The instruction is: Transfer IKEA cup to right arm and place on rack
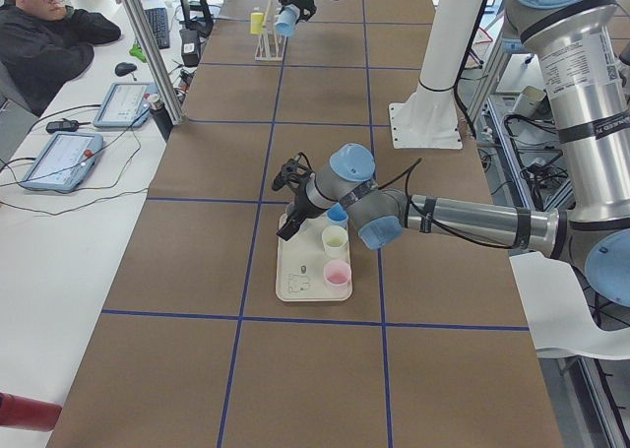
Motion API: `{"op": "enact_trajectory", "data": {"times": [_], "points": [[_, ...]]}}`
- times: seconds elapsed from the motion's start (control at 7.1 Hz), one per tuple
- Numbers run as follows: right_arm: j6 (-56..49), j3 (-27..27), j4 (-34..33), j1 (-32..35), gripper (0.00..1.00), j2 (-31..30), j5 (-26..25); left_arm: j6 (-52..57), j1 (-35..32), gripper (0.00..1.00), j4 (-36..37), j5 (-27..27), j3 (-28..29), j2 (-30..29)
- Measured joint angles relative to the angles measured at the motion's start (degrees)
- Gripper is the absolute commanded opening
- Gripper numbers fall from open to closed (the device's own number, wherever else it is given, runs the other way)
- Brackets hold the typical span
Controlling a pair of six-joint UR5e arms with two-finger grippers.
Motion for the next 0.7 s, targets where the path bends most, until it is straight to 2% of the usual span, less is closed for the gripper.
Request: {"op": "enact_trajectory", "data": {"times": [0.42, 0.56, 0.7], "points": [[-23.2, -3.4, -3.6, 8.6, 0.00, -3.6, -4.8, -0.6, 0.0, 1.00, -0.2, -0.7, -0.2, 0.0], [-29.6, -6.3, -2.4, 11.8, 0.00, -4.1, -5.9, -0.6, 0.0, 1.00, -0.2, -0.7, -0.2, 0.0], [-35.9, -10.5, 1.8, 15.1, 0.00, -4.3, -6.3, -0.7, 0.0, 1.00, -0.3, -0.8, -0.3, 0.0]]}}
